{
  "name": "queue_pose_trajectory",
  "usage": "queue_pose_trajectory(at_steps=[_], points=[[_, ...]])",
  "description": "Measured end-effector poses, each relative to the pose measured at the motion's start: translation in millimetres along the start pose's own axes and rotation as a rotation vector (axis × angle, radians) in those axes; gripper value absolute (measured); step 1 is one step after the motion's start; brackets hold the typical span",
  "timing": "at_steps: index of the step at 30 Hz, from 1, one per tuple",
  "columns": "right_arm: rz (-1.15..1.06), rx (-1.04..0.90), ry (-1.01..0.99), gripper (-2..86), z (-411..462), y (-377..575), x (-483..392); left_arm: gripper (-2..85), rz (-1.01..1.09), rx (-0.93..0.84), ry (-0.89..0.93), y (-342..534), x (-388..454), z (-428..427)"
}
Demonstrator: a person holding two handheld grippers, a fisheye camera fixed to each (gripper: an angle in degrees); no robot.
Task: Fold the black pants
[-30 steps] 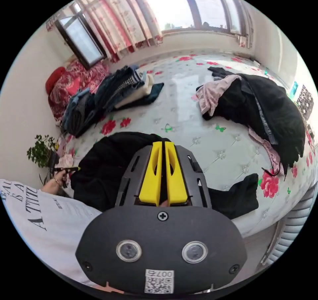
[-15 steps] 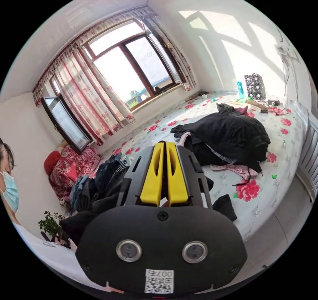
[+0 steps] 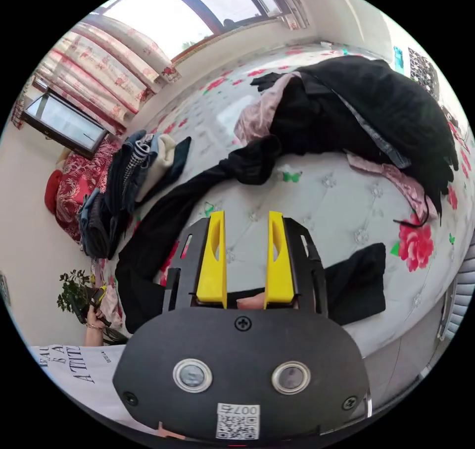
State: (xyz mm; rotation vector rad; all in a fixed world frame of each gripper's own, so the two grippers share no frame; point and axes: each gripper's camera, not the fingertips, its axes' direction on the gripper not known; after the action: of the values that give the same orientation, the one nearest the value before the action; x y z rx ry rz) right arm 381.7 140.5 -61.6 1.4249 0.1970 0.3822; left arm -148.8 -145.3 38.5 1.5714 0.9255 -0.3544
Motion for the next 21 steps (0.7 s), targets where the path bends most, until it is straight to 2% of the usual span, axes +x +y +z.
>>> queue_pose_trajectory(at_steps=[3, 7, 9, 12, 18, 21], points=[[0.09, -0.076, 0.116, 11.0, 22.3, 63.4, 65.0, 9.8, -0.008, -0.13, -0.022, 65.8, -2.0, 4.1], [0.237, -0.033, 0.244, 11.3, -11.3, 109.8, 154.4, 10.7, 0.059, -0.301, -0.077, 108.7, 13.6, 31.4], [0.279, -0.02, 0.281, 11.3, -25.2, 116.1, 188.7, 9.0, 0.275, -0.315, -0.286, 121.0, 45.9, 48.8], [0.327, -0.05, 0.292, 11.2, -28.2, 119.7, 238.8, 7.3, 0.444, -0.316, -0.41, 128.7, 75.3, 57.9], [0.247, -0.157, 0.294, 10.6, 3.5, 102.9, 280.1, 2.7, 0.269, -0.344, -0.257, 104.8, 48.5, 23.4], [0.187, -0.069, 0.271, 9.8, -8.0, 90.3, 265.4, 0.9, 0.269, -0.287, -0.261, 100.4, 47.9, -14.2]])
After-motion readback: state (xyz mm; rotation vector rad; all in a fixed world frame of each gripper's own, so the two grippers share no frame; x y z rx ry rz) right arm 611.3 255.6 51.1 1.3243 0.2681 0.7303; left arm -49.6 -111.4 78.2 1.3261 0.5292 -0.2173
